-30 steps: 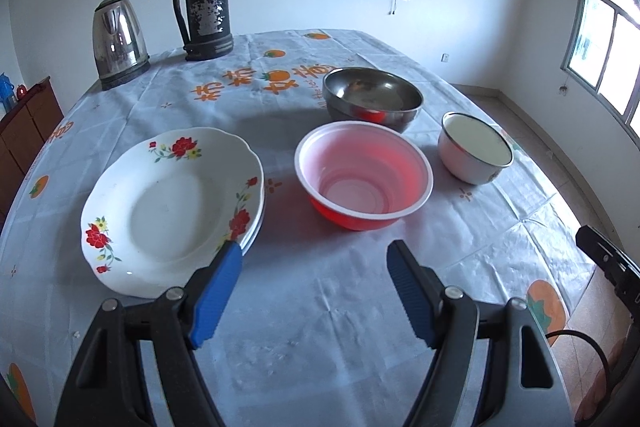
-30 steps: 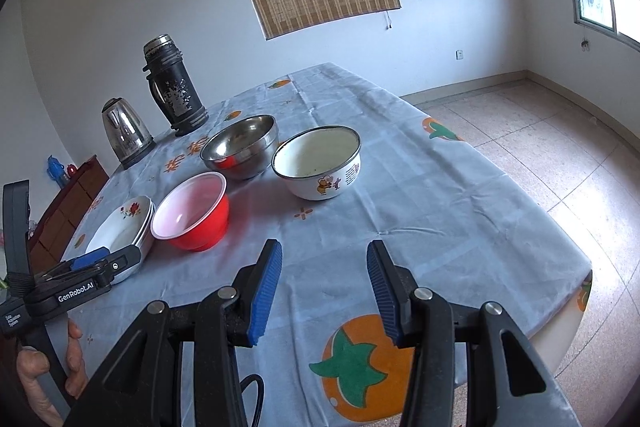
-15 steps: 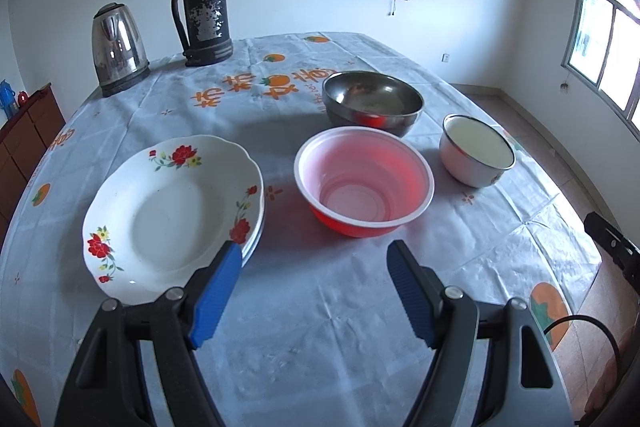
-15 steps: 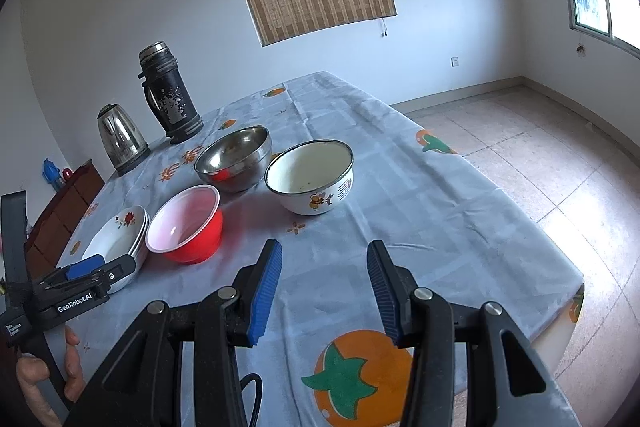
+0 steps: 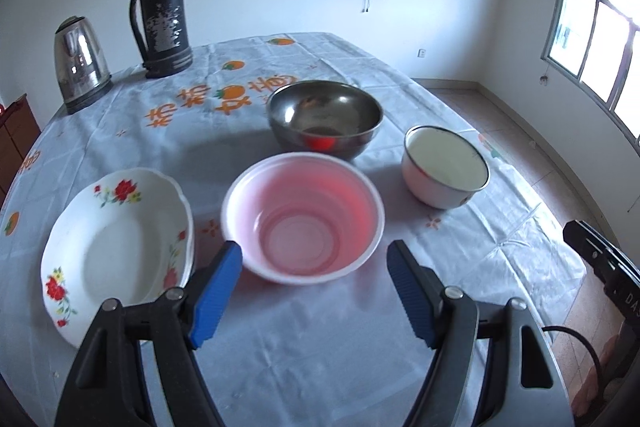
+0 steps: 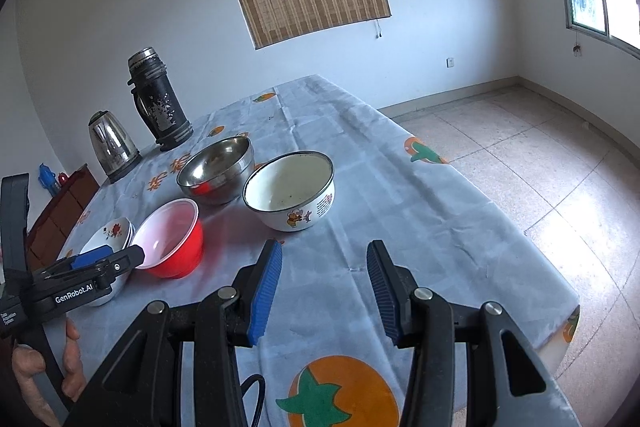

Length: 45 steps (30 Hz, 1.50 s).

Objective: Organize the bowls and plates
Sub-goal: 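Move both grippers to the rim of the red plastic bowl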

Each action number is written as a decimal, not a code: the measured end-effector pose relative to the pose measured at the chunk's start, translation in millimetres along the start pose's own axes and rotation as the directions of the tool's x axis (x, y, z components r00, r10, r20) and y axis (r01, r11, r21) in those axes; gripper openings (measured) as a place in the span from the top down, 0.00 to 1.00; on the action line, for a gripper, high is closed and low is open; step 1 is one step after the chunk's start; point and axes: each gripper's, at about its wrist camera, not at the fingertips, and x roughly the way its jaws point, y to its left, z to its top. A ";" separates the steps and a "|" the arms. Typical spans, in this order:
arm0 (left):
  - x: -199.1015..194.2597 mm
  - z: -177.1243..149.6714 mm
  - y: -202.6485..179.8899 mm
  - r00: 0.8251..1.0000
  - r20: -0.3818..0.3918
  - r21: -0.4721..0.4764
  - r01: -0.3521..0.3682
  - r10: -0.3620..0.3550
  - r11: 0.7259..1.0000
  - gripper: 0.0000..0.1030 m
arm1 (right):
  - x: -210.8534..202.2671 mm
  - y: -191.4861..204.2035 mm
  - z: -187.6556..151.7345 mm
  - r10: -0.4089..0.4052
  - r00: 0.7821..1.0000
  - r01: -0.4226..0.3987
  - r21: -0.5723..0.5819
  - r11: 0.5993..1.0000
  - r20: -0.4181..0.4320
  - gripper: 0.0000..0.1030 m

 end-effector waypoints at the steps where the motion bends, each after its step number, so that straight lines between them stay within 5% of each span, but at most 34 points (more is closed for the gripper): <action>1: 4.0 4.7 -5.8 1.000 -0.001 0.012 -0.006 0.006 1.000 0.26 | 1.4 -0.6 2.3 0.001 1.000 -0.001 0.000 1.000 -0.001 0.54; 7: 11.9 25.3 -19.0 1.000 0.002 0.038 0.010 -0.010 0.999 0.26 | 8.3 -4.9 19.7 0.016 1.000 -0.016 -0.001 1.000 -0.004 0.54; 14: 10.6 35.9 17.5 0.999 0.017 -0.015 -0.044 0.044 0.999 0.26 | 24.3 8.2 23.2 0.107 0.994 -0.107 -0.003 0.994 -0.028 0.54; 21: 12.5 47.1 68.5 0.994 0.008 -0.107 -0.105 0.106 0.989 0.32 | 63.2 43.5 23.9 0.287 0.951 -0.282 0.063 0.957 -0.118 0.54; 26: 21.1 44.2 75.1 0.994 -0.013 -0.109 -0.110 0.109 0.988 0.32 | 78.7 62.7 20.1 0.338 0.927 -0.332 0.061 0.941 -0.163 0.54; 36: 23.7 41.0 65.4 0.997 -0.012 -0.081 -0.074 0.073 0.994 0.32 | 71.1 27.0 18.4 0.210 0.968 -0.203 0.060 0.977 -0.136 0.54; 43: 30.5 40.2 63.5 0.994 -0.024 -0.067 -0.104 0.103 0.992 0.32 | 70.5 14.6 15.8 0.217 0.965 -0.204 0.101 0.974 -0.144 0.55; 45: 29.7 41.2 67.9 0.995 -0.022 -0.078 -0.101 0.100 0.992 0.32 | 67.6 26.8 15.9 0.237 0.962 -0.231 0.062 0.971 -0.135 0.66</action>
